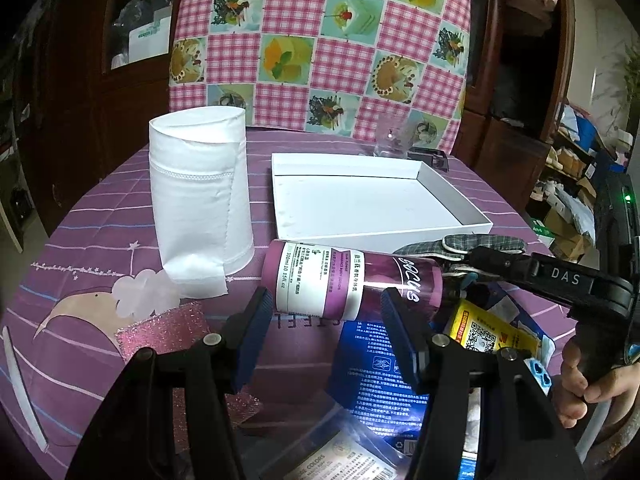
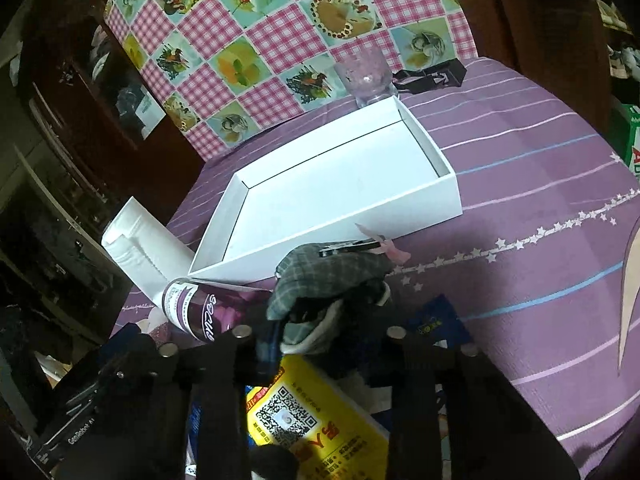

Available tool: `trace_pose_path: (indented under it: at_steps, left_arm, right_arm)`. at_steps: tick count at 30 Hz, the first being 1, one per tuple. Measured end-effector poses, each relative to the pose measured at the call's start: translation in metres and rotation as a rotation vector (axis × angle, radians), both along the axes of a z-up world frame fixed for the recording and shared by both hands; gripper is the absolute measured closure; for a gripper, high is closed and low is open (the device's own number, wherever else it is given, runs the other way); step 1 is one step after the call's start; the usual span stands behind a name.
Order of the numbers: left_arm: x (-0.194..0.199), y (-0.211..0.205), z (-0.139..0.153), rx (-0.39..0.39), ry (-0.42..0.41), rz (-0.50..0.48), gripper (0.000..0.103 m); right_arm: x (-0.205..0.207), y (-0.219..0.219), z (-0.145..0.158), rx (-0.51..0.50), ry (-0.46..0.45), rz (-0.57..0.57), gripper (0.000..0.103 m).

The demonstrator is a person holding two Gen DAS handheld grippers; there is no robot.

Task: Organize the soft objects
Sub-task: 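Lift the grey plaid mitt off the pile with the right tool, then hold the grey plaid mitt raised in the right tool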

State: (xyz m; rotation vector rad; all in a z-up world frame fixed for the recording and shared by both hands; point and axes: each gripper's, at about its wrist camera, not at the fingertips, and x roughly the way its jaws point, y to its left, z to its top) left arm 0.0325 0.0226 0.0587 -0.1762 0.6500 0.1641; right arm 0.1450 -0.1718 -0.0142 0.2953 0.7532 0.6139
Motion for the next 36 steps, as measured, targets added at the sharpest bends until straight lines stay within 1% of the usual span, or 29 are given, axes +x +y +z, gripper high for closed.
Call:
trace_pose_path:
  at_steps: [3,8,17,22,26,36]
  left_arm:
    - [0.000,0.000,0.000,-0.001,-0.002,0.004,0.046]
    - [0.000,0.001,0.001,0.002,-0.005,0.007,0.046]
    - [-0.001,0.001,0.001,0.001,-0.006,0.007,0.046]
    - [-0.001,0.003,0.003,0.000,-0.009,0.008,0.046]
    - [-0.002,0.004,0.004,0.000,-0.013,0.009,0.046]
    - [-0.005,0.004,0.007,0.007,-0.027,0.023,0.045]
  right_arm:
    - [-0.001,-0.003,0.002,0.009,-0.006,-0.008,0.079]
    - [-0.003,-0.013,0.006,0.055,-0.003,-0.016,0.083]
    - [-0.021,-0.017,0.030,0.083,-0.085,-0.006,0.083]
    - [-0.030,-0.013,0.037,0.066,-0.129,0.005,0.083]
    - [-0.032,-0.010,0.037,0.056,-0.134,0.012,0.083]
    - [-0.039,-0.009,0.041,0.069,-0.157,0.020,0.083]
